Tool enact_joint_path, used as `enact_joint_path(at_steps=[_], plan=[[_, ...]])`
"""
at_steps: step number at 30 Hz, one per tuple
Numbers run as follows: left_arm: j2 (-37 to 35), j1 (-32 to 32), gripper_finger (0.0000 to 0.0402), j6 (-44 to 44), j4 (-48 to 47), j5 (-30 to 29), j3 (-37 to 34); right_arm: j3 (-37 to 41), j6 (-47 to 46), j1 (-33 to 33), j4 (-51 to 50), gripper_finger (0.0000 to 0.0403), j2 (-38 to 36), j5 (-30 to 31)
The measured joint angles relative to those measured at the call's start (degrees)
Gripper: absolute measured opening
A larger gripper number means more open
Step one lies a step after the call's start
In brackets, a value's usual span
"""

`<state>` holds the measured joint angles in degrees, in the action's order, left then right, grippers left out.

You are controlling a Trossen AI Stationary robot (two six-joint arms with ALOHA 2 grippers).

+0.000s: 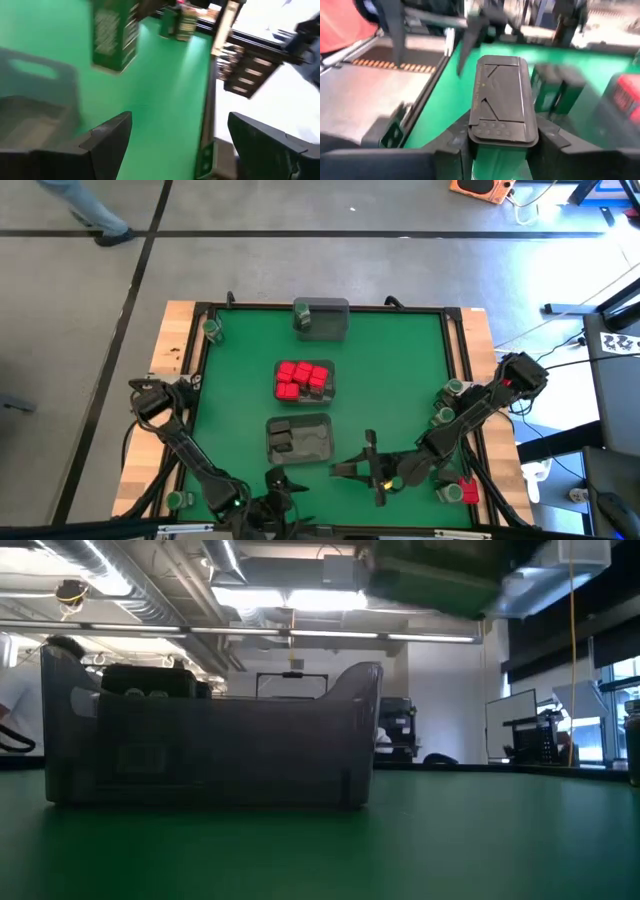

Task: Sort spices by type
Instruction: Put the black seasoning can into the bottom gray bin

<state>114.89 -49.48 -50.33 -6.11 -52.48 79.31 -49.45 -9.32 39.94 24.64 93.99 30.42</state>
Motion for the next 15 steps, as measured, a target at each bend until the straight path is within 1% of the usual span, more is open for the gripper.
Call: enact_joint_path(at_steps=[3,5,10,15], plan=[[-1.5,0.3,0.0326,-6.1,-7.2,-1.7,0.0,-0.2,5.8,-0.7,4.9,0.013,-0.6,0.7],[-2.8,0.6,0.0326,-9.8,-11.8,-1.9,0.0,-1.5,8.2,-2.1,5.2,0.0127,-0.5,0.5],[-5.9,1.1,0.0326,-16.0,-22.4,-2.9,0.0,-6.0,9.0,-8.2,1.1,0.0134,2.3,-4.1],[-8.2,1.2,0.0326,-22.5,-33.3,-3.2,0.0,-8.9,10.9,-13.8,-2.5,0.0139,5.5,-7.0]])
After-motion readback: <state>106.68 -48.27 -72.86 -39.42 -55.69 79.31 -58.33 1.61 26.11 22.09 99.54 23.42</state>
